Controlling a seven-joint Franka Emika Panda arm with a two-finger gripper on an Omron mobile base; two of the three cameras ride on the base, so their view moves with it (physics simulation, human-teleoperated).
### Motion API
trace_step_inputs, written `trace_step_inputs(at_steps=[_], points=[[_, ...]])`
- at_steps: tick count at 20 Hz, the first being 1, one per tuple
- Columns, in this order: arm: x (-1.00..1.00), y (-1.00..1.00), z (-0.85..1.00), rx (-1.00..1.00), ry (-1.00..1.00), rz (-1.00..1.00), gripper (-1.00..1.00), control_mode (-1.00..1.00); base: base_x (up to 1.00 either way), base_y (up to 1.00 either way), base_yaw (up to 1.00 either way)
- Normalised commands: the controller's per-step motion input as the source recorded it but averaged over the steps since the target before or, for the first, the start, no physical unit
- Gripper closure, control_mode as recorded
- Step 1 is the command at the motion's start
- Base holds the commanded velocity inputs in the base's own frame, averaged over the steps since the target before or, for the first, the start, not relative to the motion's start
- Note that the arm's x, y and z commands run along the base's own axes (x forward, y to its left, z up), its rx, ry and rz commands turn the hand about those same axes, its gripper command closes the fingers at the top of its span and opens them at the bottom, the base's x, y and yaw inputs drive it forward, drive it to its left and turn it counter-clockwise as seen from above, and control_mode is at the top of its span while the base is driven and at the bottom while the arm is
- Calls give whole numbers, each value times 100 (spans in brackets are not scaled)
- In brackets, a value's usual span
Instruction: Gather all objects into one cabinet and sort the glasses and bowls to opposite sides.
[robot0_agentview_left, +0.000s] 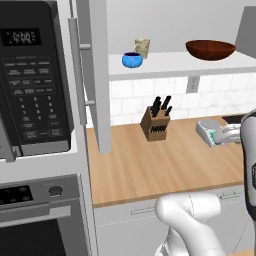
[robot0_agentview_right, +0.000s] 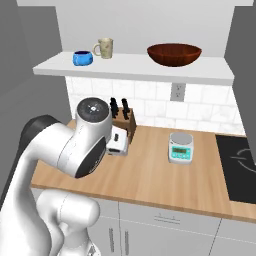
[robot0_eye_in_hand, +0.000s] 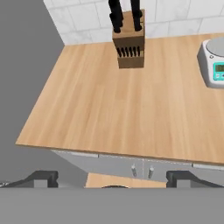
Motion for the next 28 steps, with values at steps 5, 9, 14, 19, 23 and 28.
trace_step_inputs(at_steps=[5,9,14,19,23,28], points=[[-2,0,0,-1,0,0,-100,-100,0,0,0],[0,0,0,0,0,0,-100,-100,0,0,0],[0,0,-1,0,0,0,-100,-100,0,0,0],[0,0,0,0,0,0,-100,-100,0,0,0],[0,0,0,0,0,0,-100,100,0,0,0],[0,0,0,0,0,0,-100,100,-90,-54,3]])
